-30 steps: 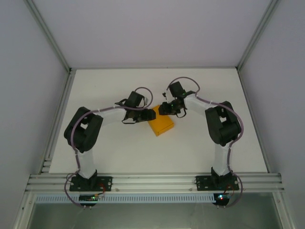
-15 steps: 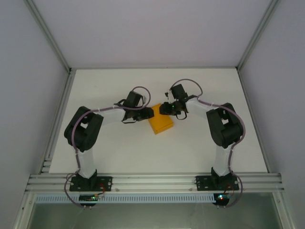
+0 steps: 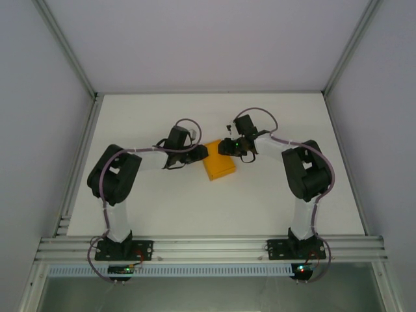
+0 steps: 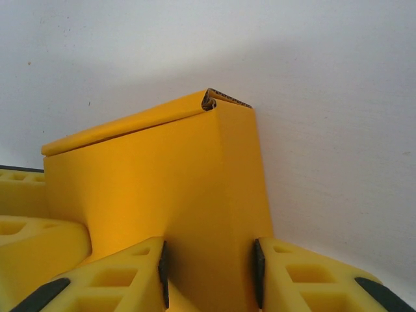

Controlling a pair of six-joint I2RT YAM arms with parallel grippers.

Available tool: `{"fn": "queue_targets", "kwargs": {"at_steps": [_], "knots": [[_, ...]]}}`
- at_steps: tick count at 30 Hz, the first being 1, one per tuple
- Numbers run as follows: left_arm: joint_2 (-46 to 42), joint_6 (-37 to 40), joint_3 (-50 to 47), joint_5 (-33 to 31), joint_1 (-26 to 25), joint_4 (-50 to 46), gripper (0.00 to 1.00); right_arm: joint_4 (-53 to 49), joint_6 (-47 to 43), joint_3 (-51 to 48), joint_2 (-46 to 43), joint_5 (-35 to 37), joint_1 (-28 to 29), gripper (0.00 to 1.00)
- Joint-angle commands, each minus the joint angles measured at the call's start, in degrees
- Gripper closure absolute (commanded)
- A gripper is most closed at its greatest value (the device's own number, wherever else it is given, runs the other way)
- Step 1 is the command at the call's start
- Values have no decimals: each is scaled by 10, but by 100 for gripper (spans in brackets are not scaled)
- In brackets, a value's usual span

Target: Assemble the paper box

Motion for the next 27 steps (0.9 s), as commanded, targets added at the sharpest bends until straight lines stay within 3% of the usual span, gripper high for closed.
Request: {"fn": "queue_targets", "kwargs": {"at_steps": [1,2,6,9,20,24,27], "knots": [[39,-5,3,49,-21,13,100,-75,2,-33,48,-73,40,64],[35,4,7,42,-21,-9,97,-82,0,-32,47,-64,40,64],[6,44,16,14,-21,-92,53,-110,-6,-28,44,-18,43,66],[-20,61,21,9,-22,-134,27,-142,-7,-21,47,23,49,67],[-76,84,27,2,-31,-246,8,-148,18,-26,36,56,52,68],[-112,90,22,-36,-35,-302,7,-146,23,-29,34,59,52,68],[-129,85,7,-17,-39,-291,8,-144,23,-30,35,60,54,68]]}}
